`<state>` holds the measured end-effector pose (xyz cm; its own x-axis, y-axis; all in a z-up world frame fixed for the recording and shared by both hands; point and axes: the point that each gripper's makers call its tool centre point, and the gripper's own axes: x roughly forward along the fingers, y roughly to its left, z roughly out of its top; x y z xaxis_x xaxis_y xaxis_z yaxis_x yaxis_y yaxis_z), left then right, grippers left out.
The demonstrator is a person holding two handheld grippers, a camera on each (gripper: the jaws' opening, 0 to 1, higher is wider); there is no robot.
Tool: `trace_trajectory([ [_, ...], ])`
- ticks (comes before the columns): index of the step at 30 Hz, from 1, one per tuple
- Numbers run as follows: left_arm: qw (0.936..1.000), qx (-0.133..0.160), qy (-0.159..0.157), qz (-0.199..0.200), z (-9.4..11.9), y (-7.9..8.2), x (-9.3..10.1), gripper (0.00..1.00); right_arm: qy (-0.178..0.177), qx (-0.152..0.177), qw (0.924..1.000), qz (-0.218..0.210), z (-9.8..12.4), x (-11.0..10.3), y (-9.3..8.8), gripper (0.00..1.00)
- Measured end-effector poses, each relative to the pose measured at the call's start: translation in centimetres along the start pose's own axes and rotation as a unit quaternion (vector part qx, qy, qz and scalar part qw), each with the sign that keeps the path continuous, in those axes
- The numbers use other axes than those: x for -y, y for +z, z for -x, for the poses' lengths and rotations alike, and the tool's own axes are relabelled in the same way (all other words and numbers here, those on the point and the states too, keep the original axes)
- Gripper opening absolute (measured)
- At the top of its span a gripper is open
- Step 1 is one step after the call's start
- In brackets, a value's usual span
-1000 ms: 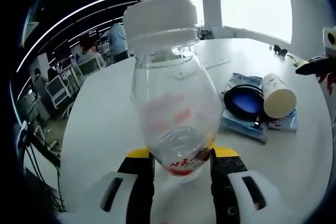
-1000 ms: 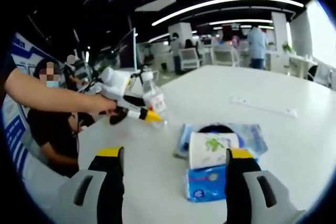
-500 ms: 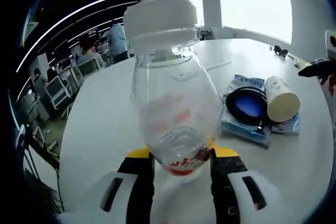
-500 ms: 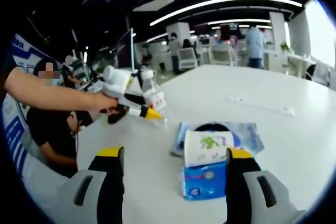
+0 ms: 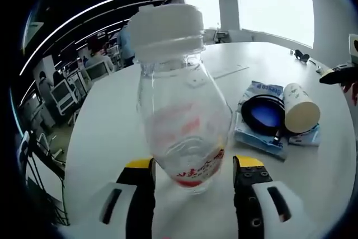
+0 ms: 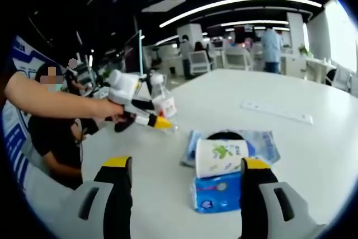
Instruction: Arrange the tabletop items into an orderly group along one side of the table until the central work area is clear of visible clutter.
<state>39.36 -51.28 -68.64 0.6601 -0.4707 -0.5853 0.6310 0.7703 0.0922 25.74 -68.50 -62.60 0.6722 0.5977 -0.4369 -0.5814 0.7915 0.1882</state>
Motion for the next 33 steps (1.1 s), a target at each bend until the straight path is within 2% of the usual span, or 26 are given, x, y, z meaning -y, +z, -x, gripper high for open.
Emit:
trace_trajectory([
  [9, 1.0000, 0.002, 0.002, 0.003, 0.38, 0.47, 0.17, 0.53, -0.005, -0.001, 0.9999, 0.013, -0.11, 0.32, 0.36, 0.74],
  [13, 1.0000, -0.003, 0.005, 0.000, 0.15, 0.59, 0.08, 0.48, -0.005, -0.002, 0.9999, 0.013, 0.05, 0.34, 0.39, 0.73],
  [16, 1.0000, -0.005, 0.009, -0.002, 0.21, 0.50, -0.43, 0.40, -0.006, -0.002, 0.9999, 0.012, 0.26, 0.48, 0.37, 0.73],
  [31, 0.9998, -0.006, -0.001, -0.016, -0.02, 0.44, -0.27, 0.40, -0.012, -0.002, 0.9999, 0.003, 0.59, 0.78, -0.01, 0.73],
  [33, 0.9998, -0.011, -0.001, -0.019, 0.07, 0.28, -0.19, 0.44, -0.011, -0.001, 0.9999, 0.003, 0.59, 0.75, 0.03, 0.73],
])
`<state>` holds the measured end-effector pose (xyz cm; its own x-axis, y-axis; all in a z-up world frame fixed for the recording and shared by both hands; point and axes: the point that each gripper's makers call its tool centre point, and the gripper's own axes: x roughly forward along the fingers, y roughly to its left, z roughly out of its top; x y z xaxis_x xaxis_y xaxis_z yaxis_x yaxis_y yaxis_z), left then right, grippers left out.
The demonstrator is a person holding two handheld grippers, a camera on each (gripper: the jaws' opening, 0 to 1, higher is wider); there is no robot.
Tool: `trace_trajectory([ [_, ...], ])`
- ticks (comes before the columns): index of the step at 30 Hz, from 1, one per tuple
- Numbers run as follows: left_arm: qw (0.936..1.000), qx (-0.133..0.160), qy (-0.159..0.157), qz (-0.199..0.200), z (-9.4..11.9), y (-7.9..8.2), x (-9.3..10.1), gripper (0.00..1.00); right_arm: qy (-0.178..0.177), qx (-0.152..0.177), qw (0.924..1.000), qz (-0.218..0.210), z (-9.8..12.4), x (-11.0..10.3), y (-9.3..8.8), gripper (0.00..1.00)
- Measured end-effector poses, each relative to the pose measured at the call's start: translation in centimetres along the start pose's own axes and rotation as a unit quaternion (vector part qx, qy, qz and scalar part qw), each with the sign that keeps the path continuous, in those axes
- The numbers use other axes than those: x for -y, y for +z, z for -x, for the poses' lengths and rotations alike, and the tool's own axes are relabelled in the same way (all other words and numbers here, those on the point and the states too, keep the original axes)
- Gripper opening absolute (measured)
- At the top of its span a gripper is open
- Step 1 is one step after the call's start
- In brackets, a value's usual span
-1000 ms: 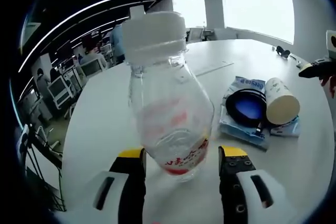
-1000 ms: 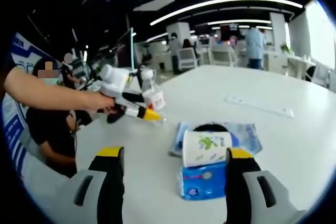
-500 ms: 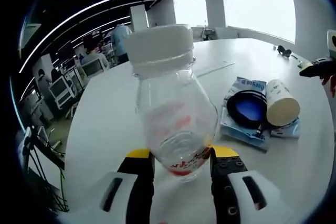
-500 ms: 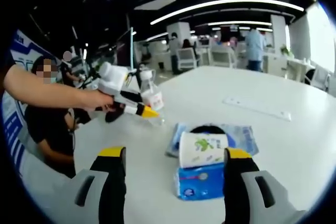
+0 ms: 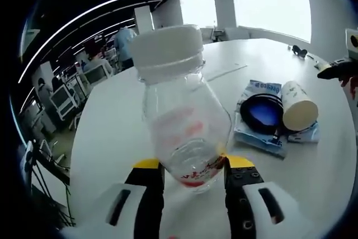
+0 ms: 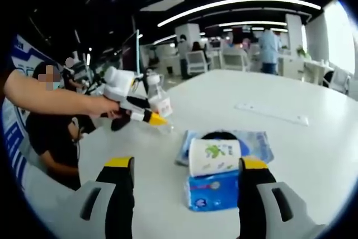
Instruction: Arrange the tabletop items into an orderly group along one side of the table until the central work area is clear of visible clutter.
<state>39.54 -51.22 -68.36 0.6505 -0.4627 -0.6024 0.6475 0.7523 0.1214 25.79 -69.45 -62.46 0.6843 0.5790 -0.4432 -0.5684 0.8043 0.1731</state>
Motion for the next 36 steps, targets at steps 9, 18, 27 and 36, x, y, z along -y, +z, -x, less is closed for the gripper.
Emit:
trace_trajectory([
  [9, 0.9998, 0.000, 0.012, 0.015, 1.1, -0.3, 0.0, 0.60, 0.007, 0.003, 0.9999, 0.006, -0.1, -0.2, 0.4, 0.77],
  [18, 0.9997, 0.009, 0.019, 0.015, 2.3, 0.2, 0.8, 0.72, 0.016, 0.006, 0.9998, 0.012, 0.3, -0.5, 0.6, 0.81],
  [27, 0.9991, 0.019, 0.025, 0.027, 3.3, 0.4, 2.0, 0.81, 0.020, -0.002, 0.9993, 0.031, 1.2, -0.5, 0.0, 0.85],
  [36, 0.9988, 0.019, 0.025, 0.038, 4.0, -0.6, 3.1, 0.81, 0.023, -0.005, 0.9989, 0.040, 2.1, -0.7, -0.2, 0.86],
])
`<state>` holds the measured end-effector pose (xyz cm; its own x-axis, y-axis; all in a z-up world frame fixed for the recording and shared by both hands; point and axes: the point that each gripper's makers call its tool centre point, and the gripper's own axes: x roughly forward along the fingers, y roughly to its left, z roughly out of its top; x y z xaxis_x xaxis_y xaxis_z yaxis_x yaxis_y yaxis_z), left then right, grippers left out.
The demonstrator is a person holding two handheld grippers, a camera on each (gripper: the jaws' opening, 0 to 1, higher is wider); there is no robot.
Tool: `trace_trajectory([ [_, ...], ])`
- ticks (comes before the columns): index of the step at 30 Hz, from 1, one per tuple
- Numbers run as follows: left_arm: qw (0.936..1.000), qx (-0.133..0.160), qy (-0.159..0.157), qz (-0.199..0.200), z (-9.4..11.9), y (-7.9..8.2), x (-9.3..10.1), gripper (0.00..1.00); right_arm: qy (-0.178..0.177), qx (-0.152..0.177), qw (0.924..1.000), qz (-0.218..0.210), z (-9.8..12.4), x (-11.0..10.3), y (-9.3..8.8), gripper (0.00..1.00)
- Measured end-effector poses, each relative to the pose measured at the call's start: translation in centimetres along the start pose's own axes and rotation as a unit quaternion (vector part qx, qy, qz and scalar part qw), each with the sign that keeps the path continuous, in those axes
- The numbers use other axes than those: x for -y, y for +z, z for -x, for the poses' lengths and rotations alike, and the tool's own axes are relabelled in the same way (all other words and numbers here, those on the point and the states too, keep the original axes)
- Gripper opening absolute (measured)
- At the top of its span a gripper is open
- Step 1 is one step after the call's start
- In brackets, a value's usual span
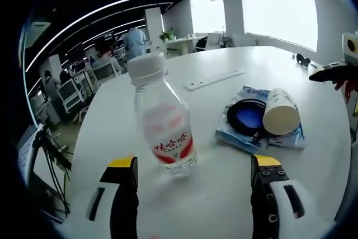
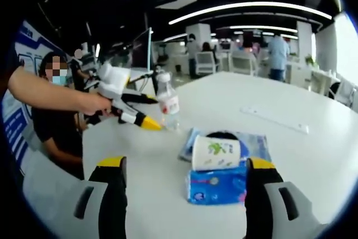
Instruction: Arrange the tabletop items into an orderly group along one side of the table until the central work area is clear of visible clutter.
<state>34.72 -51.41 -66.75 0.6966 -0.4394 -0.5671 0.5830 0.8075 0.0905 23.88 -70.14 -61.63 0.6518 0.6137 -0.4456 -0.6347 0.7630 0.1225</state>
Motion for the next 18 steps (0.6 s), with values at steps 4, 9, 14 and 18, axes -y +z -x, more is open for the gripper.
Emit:
trace_trajectory([
  [4, 1.0000, 0.001, -0.001, 0.003, 0.3, -0.2, 0.1, 0.81, 0.001, -0.001, 1.0000, 0.002, 0.3, -0.1, -0.1, 0.87],
  [9, 0.9999, 0.004, 0.001, 0.010, 0.9, -0.3, 0.2, 0.81, 0.001, -0.002, 1.0000, 0.008, 0.7, -0.2, -0.1, 0.88],
  [14, 0.9999, 0.005, -0.002, 0.011, 1.4, -0.5, 0.7, 0.81, 0.003, -0.004, 0.9998, 0.017, 1.0, -0.4, -0.2, 0.89],
  [18, 0.9998, 0.007, -0.005, 0.018, 1.9, -0.7, 1.4, 0.81, 0.003, -0.004, 0.9998, 0.018, 1.3, -0.5, -0.2, 0.89],
])
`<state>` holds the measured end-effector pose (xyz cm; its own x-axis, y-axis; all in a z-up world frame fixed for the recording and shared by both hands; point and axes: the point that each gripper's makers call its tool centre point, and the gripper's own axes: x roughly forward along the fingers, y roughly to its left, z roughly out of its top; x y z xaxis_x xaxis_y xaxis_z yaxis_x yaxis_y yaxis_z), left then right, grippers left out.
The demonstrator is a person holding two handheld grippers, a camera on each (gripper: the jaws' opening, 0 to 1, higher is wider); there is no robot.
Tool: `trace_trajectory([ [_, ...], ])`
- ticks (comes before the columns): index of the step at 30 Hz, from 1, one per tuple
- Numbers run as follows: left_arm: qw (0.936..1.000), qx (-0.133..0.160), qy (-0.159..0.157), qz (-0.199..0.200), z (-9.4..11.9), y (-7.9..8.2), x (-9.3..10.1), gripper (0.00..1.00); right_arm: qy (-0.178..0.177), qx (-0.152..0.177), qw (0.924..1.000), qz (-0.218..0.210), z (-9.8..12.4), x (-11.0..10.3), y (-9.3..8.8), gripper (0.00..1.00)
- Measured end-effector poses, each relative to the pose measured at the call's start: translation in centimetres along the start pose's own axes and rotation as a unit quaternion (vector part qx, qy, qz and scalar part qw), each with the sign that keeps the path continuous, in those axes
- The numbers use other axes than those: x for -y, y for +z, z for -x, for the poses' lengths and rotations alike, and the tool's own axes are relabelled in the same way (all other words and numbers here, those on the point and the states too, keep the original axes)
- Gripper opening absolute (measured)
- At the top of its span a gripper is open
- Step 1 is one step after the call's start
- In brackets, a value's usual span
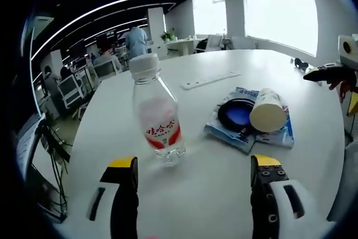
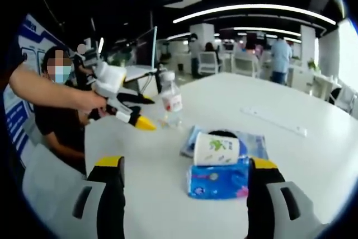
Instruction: Arrange the tabletop items into an orderly group along one side of the table until the central work area is clear of visible clutter.
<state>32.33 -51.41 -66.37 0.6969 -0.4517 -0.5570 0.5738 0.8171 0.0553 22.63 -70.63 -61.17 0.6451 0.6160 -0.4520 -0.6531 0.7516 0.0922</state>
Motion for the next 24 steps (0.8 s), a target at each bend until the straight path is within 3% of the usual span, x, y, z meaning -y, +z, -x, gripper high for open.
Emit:
trace_trajectory([
  [10, 0.9997, -0.002, -0.019, -0.016, 0.3, -0.5, 1.8, 0.78, -0.001, 0.001, 1.0000, 0.002, 1.0, 0.0, -0.2, 0.90],
  [17, 0.9983, -0.013, -0.039, -0.041, -0.1, -1.2, 3.1, 0.77, -0.001, -0.008, 0.9999, 0.014, 1.6, -0.2, -1.3, 0.93],
  [24, 0.9974, -0.010, -0.052, -0.050, -0.3, -0.8, 4.1, 0.73, -0.002, -0.011, 0.9999, 0.011, 2.4, -0.3, -2.0, 0.96],
])
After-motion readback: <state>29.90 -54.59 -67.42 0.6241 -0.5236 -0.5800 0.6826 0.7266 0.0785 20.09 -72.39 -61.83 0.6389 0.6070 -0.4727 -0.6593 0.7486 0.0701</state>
